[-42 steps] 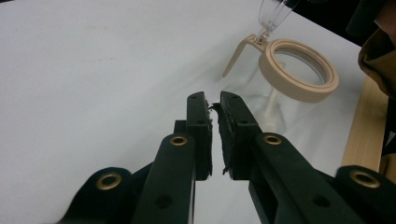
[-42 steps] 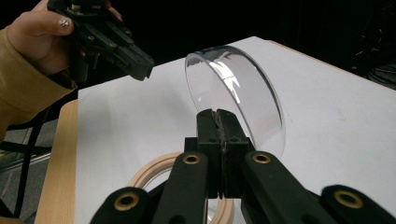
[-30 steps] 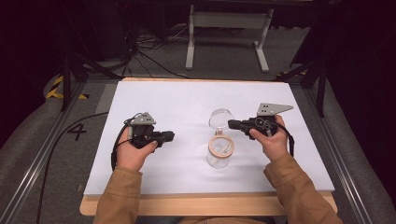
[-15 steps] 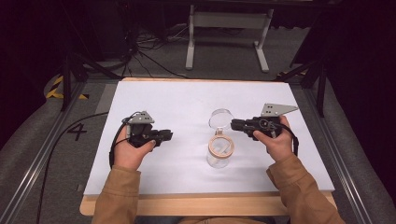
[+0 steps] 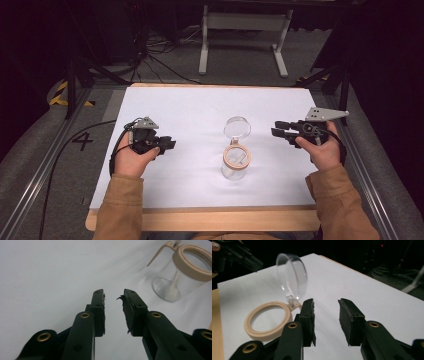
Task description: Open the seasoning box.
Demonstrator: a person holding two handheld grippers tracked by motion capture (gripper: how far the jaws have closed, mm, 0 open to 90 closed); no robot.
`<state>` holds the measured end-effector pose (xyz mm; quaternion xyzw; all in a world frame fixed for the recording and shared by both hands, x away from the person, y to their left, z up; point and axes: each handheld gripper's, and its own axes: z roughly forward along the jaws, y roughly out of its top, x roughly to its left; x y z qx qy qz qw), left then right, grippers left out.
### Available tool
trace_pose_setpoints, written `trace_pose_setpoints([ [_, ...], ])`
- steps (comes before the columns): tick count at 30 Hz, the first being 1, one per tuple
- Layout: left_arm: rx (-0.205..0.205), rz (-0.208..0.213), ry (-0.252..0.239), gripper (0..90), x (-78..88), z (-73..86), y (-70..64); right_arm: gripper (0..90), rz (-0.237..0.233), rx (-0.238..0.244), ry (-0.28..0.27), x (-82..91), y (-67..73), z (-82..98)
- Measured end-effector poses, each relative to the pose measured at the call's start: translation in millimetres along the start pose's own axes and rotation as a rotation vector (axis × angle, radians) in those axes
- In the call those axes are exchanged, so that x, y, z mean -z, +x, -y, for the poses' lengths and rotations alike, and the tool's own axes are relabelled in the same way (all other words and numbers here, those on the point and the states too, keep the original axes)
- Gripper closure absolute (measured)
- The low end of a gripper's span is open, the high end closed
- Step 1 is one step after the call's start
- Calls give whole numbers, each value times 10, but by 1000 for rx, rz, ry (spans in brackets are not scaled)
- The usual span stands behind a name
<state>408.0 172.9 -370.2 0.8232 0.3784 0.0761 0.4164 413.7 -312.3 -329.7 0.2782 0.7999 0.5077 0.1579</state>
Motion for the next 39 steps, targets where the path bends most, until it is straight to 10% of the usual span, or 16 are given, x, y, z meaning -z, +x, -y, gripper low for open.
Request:
trace_pose_setpoints([
  [13, 58, -39, 50, 659, -153, 71, 218, 581, 139, -81, 88, 128, -310, 283],
  [20, 121, -39, 69, 725, -238, 148, 336, 513, 203, -205, 131, 74, -551, 571],
  [32, 129, -52, 112, 696, -394, 261, 427, 501, 265, -204, 253, -85, -706, 863],
  [39, 59, -49, 101, 637, -534, 293, 398, 502, 276, -132, 307, -198, -713, 993],
])
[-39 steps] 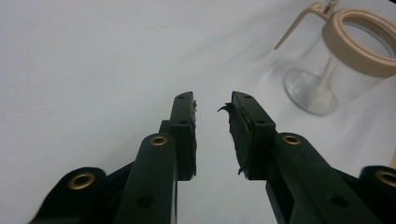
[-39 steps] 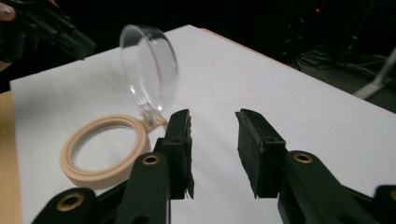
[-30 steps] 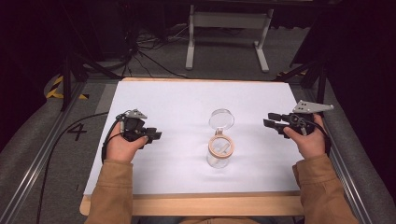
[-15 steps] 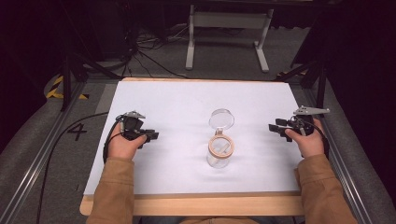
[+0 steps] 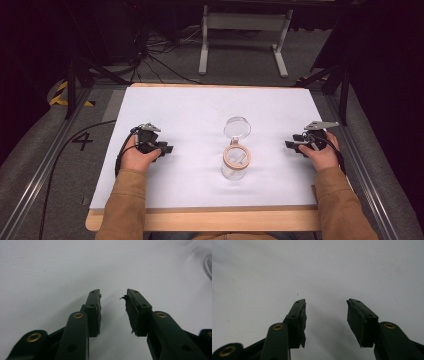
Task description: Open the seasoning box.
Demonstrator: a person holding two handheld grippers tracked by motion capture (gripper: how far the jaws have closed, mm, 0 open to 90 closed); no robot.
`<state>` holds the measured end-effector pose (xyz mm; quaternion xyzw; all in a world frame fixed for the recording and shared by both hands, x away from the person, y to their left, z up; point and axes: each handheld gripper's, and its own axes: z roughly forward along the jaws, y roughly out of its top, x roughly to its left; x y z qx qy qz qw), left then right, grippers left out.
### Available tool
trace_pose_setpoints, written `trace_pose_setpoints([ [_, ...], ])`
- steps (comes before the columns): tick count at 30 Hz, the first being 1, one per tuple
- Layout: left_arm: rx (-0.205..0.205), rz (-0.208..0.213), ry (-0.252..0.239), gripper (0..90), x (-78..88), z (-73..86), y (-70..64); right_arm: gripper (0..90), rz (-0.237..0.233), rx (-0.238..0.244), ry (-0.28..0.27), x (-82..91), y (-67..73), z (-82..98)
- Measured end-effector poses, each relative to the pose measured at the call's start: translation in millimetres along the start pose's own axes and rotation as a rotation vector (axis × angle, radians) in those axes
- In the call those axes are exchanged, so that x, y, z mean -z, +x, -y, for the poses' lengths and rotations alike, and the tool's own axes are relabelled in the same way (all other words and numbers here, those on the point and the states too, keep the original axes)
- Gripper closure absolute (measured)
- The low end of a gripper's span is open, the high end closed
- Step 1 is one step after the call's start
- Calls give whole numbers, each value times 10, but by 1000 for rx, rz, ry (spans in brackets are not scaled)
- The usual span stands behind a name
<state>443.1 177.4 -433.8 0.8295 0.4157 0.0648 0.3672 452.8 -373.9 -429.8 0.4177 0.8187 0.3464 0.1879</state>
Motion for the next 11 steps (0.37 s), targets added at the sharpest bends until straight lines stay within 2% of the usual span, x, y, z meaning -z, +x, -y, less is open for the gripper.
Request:
trace_pose_setpoints([
  [7, 0, 3, 3, 582, -24, 4, -6, 498, -13, 6, 4, -47, 25, 15],
  [9, 14, 22, -22, 546, -10, -22, -34, 494, -10, 15, 2, -48, 32, 11],
  [11, 11, 25, -37, 508, 1, -40, -46, 493, -10, 16, 1, -44, 37, 7],
])
